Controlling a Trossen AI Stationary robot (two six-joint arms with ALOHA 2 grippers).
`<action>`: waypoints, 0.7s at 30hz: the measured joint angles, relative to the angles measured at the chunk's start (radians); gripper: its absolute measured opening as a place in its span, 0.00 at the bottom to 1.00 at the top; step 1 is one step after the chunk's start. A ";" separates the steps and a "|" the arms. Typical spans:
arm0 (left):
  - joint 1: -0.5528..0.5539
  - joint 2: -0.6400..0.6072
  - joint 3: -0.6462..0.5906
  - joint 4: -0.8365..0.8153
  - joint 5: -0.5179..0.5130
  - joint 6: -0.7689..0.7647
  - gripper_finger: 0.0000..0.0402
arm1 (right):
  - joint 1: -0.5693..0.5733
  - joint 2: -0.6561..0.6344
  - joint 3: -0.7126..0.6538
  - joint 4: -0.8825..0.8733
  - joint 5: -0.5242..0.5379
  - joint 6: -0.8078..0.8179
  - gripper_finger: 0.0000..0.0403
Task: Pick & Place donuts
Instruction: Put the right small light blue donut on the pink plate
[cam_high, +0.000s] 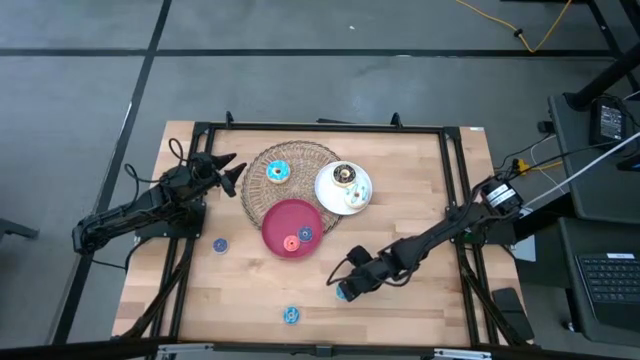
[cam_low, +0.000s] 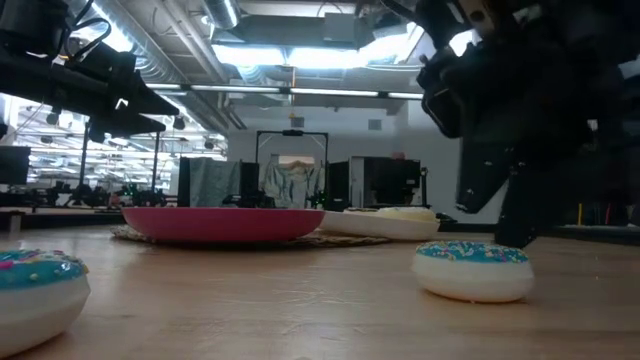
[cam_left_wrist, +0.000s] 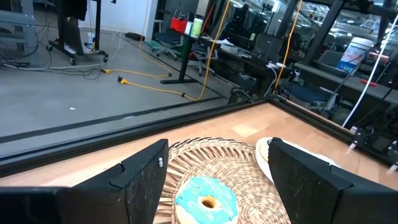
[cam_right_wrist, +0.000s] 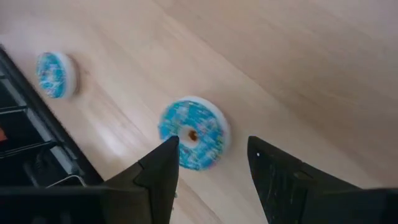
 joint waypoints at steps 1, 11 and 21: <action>0.000 0.000 0.000 0.000 0.000 0.000 0.66 | 0.000 0.006 0.000 0.014 0.000 -0.002 0.47; 0.000 0.000 0.000 0.000 0.000 0.000 0.66 | 0.006 0.036 0.000 0.037 -0.002 -0.009 0.47; 0.000 0.000 0.000 0.000 0.000 0.000 0.66 | 0.006 0.036 0.000 0.024 -0.002 -0.010 0.36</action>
